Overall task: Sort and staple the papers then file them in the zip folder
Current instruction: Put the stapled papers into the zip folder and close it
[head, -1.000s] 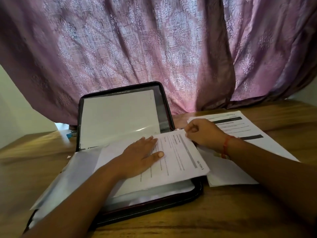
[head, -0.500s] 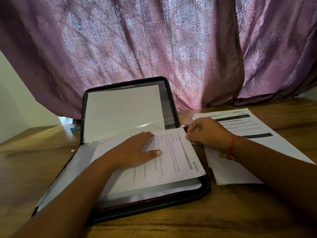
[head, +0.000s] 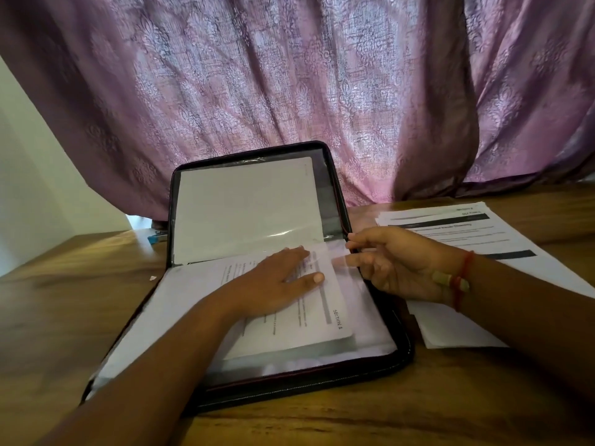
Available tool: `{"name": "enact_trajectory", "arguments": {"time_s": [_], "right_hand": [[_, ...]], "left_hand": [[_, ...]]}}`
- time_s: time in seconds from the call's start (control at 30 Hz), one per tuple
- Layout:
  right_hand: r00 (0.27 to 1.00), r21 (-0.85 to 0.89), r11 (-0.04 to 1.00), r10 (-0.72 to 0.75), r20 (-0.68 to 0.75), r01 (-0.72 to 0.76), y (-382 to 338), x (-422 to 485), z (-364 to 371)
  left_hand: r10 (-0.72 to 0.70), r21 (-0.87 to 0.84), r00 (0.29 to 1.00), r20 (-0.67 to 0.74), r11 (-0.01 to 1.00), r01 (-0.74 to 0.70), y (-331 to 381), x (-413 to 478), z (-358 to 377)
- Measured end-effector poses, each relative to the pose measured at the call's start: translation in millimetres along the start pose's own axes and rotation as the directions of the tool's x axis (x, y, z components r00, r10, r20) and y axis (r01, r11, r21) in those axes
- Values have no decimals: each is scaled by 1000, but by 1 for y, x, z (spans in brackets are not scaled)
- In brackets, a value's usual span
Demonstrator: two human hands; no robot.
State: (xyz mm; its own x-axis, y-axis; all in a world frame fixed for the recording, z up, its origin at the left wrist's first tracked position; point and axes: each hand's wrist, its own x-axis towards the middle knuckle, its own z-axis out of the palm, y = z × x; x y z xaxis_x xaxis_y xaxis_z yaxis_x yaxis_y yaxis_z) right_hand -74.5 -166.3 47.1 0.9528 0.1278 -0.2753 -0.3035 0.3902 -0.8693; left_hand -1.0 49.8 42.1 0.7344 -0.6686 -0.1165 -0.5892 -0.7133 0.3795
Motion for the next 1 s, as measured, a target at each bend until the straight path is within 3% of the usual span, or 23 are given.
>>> {"name": "enact_trajectory", "arguments": {"time_s": [0.23, 0.3, 0.33, 0.37, 0.43, 0.5, 0.57, 0.63, 0.83, 1.0], "right_hand": [[998, 71, 997, 27, 60, -31, 1, 1, 3], [998, -124, 992, -28, -48, 22, 0, 7, 2], [982, -319, 945, -122, -145, 71, 2, 10, 1], [939, -546, 831, -264, -221, 105, 4, 14, 0], [816, -883, 457, -549, -183, 109, 8, 19, -5], [762, -983, 159, -646, -31, 94, 12, 20, -12], [750, -996, -29, -656, 85, 87, 15, 23, -20], [765, -981, -148, -616, 189, 123, 17, 27, -25], [763, -966, -194, -594, 254, 170, 20, 30, -28], [779, -967, -189, -575, 249, 170, 20, 27, -27]], "left_hand": [[13, -20, 1000, -7, 1000, -13, -2, 3, 1], [23, -18, 1000, -2, 1000, -23, -3, 3, 1], [31, -15, 1000, 0, 999, -31, -3, 3, 0], [37, -3, 999, 6, 999, -37, -5, 3, 0], [41, 42, 999, 30, 998, -43, -9, 3, -1], [50, 76, 997, 62, 996, -55, -9, 4, -1], [64, 104, 993, 95, 992, -74, -6, 2, -1], [86, 130, 985, 149, 986, -106, -1, -3, -4], [163, 119, 946, 279, 972, -203, 4, -14, -3], [155, 112, 954, 257, 976, -189, 10, -19, 1]]}}
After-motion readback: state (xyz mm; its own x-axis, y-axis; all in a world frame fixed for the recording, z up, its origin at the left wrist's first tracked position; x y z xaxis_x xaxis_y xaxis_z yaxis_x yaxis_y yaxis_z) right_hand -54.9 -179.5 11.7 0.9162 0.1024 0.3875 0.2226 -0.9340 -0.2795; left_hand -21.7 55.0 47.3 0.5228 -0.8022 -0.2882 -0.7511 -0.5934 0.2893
